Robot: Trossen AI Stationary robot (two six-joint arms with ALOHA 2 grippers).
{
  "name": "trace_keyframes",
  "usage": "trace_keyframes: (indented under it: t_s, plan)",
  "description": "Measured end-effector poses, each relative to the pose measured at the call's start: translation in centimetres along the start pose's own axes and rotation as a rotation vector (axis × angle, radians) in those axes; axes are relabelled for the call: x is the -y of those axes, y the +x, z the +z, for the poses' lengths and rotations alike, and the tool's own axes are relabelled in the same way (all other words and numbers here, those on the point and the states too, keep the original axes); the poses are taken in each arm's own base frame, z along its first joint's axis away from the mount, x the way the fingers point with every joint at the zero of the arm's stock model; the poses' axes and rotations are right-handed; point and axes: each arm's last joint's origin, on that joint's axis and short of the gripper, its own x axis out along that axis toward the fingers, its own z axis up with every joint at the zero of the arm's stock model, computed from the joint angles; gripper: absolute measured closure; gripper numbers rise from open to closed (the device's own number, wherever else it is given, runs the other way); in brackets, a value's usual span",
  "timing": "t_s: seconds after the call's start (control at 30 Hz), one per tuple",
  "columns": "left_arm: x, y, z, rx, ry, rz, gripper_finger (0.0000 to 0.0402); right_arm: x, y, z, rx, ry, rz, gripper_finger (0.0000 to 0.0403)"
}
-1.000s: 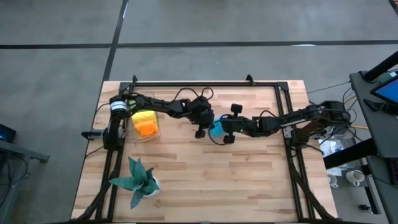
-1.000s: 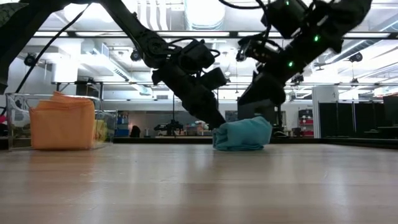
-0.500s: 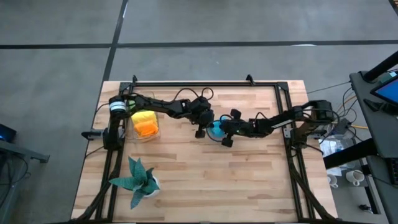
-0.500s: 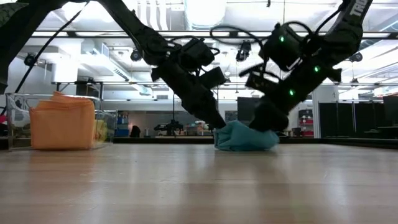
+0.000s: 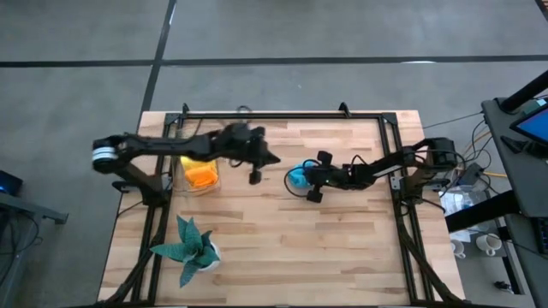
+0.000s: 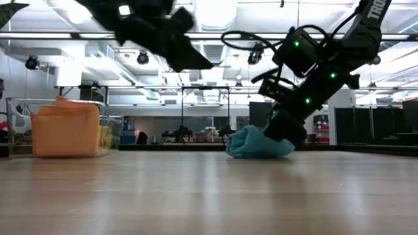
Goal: Roll microfiber towels into tight, uniform cylinder then place into a basket
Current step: Roll the blue microfiber towel
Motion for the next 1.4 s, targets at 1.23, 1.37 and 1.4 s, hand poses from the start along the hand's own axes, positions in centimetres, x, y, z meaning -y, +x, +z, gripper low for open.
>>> trace_keyframes:
  t_s: [1.23, 1.37, 1.4]
  plan:
    - [2.9, -5.6, -5.7, 0.356, -0.19, 0.069, 0.0402, -1.6, 2.9, -0.2, 0.133, 0.233, 0.143, 0.0394]
    - [2.9, -5.6, -5.8, 0.353, -0.191, 0.071, 0.0402, -1.5, 2.6, 0.0, 0.142, 0.217, 0.143, 0.0394]
    - [2.9, -5.6, -5.8, 0.351, -0.191, 0.072, 0.0402, -1.4, 2.3, 0.2, 0.145, 0.205, 0.142, 0.0394]
